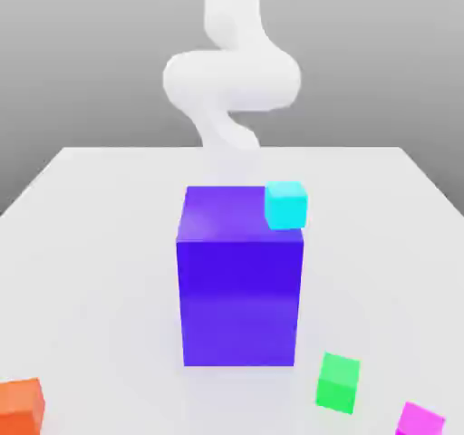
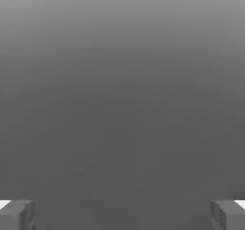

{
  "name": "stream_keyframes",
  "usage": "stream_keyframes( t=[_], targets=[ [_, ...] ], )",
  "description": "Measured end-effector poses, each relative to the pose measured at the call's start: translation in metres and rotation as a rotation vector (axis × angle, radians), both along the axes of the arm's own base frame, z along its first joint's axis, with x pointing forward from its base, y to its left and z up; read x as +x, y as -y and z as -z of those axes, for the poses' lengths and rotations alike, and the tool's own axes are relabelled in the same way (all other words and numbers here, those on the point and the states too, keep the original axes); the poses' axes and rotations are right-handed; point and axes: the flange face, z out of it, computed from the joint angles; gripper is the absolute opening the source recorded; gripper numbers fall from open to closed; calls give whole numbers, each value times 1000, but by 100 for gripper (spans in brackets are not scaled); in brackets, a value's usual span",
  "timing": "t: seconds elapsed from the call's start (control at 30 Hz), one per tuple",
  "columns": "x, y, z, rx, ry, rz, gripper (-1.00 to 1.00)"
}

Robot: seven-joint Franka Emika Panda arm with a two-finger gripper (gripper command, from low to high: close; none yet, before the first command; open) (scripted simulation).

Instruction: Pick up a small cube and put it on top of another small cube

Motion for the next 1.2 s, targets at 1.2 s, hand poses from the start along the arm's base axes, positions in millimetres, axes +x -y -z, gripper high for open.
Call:
stream_keyframes(
  t=[1.2],
  targets=[
    [135,-210,521,225,-704,470,0]
  ],
)
